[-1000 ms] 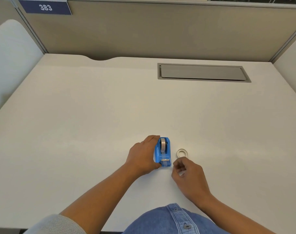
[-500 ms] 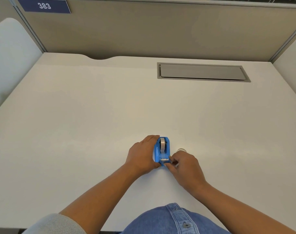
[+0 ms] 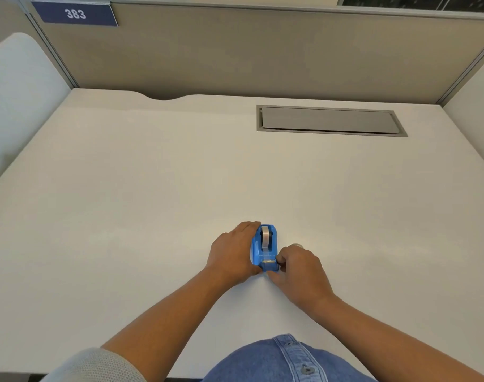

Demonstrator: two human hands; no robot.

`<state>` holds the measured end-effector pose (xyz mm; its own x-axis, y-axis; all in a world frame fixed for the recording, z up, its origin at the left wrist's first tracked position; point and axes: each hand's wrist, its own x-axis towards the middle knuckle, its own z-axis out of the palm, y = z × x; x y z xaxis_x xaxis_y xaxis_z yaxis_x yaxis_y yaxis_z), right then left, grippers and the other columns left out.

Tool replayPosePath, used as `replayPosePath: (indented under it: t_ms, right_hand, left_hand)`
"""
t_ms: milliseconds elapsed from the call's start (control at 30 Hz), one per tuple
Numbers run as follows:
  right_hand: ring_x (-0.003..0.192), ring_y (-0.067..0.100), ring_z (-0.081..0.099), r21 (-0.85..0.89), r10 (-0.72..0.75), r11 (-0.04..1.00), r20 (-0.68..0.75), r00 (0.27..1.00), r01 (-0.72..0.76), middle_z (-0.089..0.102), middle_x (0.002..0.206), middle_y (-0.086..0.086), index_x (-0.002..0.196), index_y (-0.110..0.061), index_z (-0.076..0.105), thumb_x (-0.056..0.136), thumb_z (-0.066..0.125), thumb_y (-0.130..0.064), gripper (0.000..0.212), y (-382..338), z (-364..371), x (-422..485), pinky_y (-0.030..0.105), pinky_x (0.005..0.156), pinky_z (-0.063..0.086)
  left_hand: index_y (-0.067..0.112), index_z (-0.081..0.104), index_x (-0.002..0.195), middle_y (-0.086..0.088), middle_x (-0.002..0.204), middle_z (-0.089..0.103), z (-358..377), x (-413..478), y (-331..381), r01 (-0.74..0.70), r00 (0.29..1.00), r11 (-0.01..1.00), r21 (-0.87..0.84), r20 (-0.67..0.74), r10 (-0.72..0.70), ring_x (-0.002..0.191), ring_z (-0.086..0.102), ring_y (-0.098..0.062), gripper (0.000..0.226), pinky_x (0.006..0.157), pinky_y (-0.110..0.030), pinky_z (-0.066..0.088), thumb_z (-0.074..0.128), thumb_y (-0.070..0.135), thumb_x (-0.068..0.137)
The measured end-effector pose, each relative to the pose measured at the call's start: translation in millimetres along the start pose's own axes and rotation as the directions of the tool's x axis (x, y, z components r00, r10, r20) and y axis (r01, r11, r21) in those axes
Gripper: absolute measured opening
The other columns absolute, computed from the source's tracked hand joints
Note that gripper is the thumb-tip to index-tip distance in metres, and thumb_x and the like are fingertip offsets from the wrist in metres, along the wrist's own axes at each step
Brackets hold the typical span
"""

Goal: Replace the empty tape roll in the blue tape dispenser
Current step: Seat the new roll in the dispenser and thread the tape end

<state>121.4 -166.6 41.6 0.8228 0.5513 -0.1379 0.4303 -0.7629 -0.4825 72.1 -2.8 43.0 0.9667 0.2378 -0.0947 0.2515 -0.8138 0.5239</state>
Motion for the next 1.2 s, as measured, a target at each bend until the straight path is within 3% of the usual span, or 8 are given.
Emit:
replayPosePath:
  t_ms: [133, 567, 1000, 1133, 1200]
  right_hand:
    - [0.057, 0.006, 0.048, 0.025, -0.015, 1.000, -0.023, 1.000, 0.016, 0.058, 0.071, -0.004, 0.067, -0.028, 0.056, 0.078, 0.074, -0.050, 0.030, 2.4, -0.9, 0.6, 0.014, 0.048, 0.029]
    - [0.057, 0.007, 0.038, 0.004, -0.062, 0.998, -0.033, 0.998, 0.062, 0.047, 0.067, -0.006, 0.067, -0.027, 0.044, 0.077, 0.081, -0.034, 0.039, 3.8, 2.3, 2.7, 0.013, 0.049, 0.025]
    - [0.062, 0.011, 0.047, 0.095, 0.001, 0.995, -0.067, 0.998, 0.005, 0.054, 0.072, -0.006, 0.071, -0.026, 0.045, 0.079, 0.076, -0.021, 0.032, 2.3, 1.3, 16.3, 0.019, 0.052, 0.034]
    - [0.074, 0.019, 0.057, 0.092, -0.017, 0.996, -0.048, 0.999, 0.021, 0.062, 0.083, -0.003, 0.085, -0.020, 0.058, 0.082, 0.070, -0.018, 0.013, 5.2, -3.7, 17.4, 0.031, 0.065, 0.049]
    - [0.084, 0.018, 0.060, 0.092, -0.041, 0.995, -0.064, 0.997, 0.047, 0.065, 0.094, -0.004, 0.100, -0.020, 0.062, 0.085, 0.068, -0.019, 0.016, 9.1, -3.0, 11.5, 0.029, 0.074, 0.051]
  left_hand:
    - [0.023, 0.039, 0.141, 0.005, 0.137, 0.054, 0.5, -1.0, 0.8, 0.005, 1.000, 1.000, -0.002, -0.002, -0.005, 0.111, 0.059, -0.019, 0.096, 0.090, -0.033, 0.049, 0.086, 0.045, 0.060]
    - [0.024, 0.041, 0.138, 0.006, 0.134, 0.056, 3.4, -0.7, 0.3, 0.007, 1.000, 1.000, -0.025, -0.017, -0.008, 0.108, 0.061, -0.019, 0.092, 0.087, -0.031, 0.048, 0.084, 0.046, 0.060]
    - [0.023, 0.035, 0.142, 0.007, 0.144, 0.048, -2.9, 16.3, 2.4, 0.006, 1.000, 1.000, 0.016, -0.004, -0.006, 0.111, 0.060, -0.022, 0.093, 0.090, -0.036, 0.049, 0.082, 0.047, 0.066]
    - [0.023, 0.027, 0.148, 0.007, 0.153, 0.037, -4.7, 22.7, -0.1, -0.019, 0.999, 0.999, 0.048, 0.027, 0.018, 0.124, 0.052, -0.020, 0.095, 0.096, -0.036, 0.046, 0.079, 0.042, 0.071]
    - [0.021, 0.020, 0.151, 0.005, 0.158, 0.031, -0.3, 18.9, -1.9, -0.016, 0.999, 0.999, 0.038, 0.033, 0.015, 0.131, 0.046, -0.019, 0.096, 0.100, -0.035, 0.042, 0.076, 0.040, 0.075]
